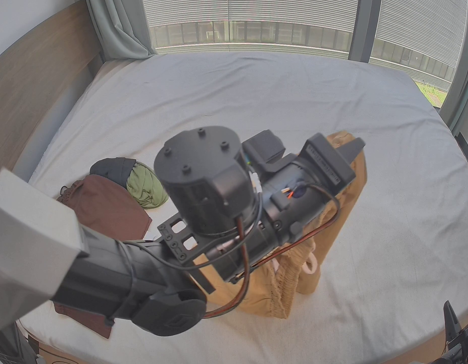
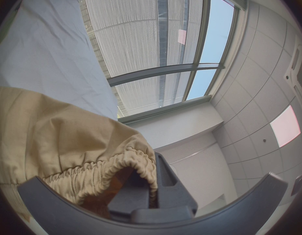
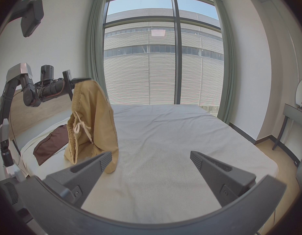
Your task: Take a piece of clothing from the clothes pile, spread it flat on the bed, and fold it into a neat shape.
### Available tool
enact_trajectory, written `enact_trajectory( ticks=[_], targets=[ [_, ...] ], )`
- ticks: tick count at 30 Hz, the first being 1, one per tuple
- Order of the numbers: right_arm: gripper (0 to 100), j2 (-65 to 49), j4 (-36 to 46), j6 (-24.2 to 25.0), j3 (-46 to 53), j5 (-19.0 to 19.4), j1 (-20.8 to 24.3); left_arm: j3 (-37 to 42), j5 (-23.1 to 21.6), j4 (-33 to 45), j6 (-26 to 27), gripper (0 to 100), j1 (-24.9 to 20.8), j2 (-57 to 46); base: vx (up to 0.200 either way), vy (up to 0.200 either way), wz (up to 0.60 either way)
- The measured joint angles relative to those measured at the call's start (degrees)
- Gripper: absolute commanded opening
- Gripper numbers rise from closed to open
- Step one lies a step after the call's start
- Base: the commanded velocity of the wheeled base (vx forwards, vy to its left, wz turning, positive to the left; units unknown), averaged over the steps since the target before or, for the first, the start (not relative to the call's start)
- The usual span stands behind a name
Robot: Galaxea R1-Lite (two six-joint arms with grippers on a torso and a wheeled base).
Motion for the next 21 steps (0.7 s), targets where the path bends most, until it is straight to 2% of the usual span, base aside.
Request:
enact_trajectory(
  ticks=[7, 11, 14, 21],
  targets=[
    [100, 0.0, 0.0, 0.0, 0.0, 0.0, 0.0, -9.5, 0.0, 0.5, -6.2, 0, -2.9, -0.4, 0.000, 0.000, 0.00],
    [100, 0.0, 0.0, 0.0, 0.0, 0.0, 0.0, -11.5, 0.3, 1.1, -9.3, 0, -3.4, -2.9, 0.000, 0.000, 0.00],
    [100, 0.0, 0.0, 0.0, 0.0, 0.0, 0.0, -10.8, 0.7, 1.3, -9.6, 0, -2.6, -4.3, 0.000, 0.000, 0.00],
    [100, 0.0, 0.0, 0.0, 0.0, 0.0, 0.0, -3.3, 0.5, 0.9, -7.4, 0, 3.4, -5.8, 0.000, 0.000, 0.00]
  ],
)
